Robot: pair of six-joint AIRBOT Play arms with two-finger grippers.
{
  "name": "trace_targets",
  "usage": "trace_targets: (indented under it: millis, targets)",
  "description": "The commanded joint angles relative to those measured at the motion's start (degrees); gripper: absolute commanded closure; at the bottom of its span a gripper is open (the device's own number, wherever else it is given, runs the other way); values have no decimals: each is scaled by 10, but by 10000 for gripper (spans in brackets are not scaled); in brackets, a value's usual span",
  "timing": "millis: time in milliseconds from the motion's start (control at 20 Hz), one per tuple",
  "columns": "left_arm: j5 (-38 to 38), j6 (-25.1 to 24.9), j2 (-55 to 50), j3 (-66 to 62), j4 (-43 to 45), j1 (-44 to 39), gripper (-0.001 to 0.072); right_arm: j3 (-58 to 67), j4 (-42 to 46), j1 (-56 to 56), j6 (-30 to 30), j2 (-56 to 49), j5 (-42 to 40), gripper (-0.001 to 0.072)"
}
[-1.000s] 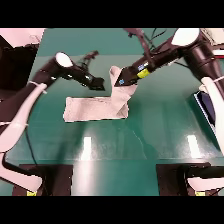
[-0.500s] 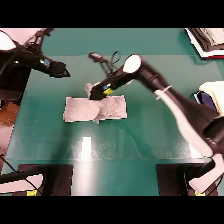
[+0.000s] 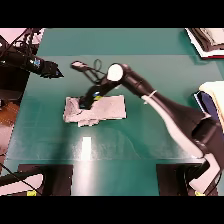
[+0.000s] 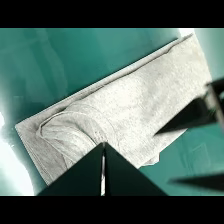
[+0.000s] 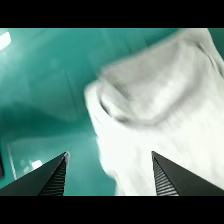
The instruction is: Fold the shirts.
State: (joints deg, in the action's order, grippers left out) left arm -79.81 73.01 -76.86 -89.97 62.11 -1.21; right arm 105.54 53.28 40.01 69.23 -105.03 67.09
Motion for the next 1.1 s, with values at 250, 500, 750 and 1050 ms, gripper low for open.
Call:
trace_targets:
  millis: [250,500,750,1050]
  targets:
    - [4,0,0,4,5,1,684,-346,-45,-217,52,169,-38,125]
    - [17,0,0,4,5,1,684,-414,-148,-275,49,148,-73,24]
    - [18,0,0,4,5,1,684,-376,-216,-226,23,64,-76,49]
    - [11,0,0,4,5,1,684,-318,-223,-144,10,19,-103,410]
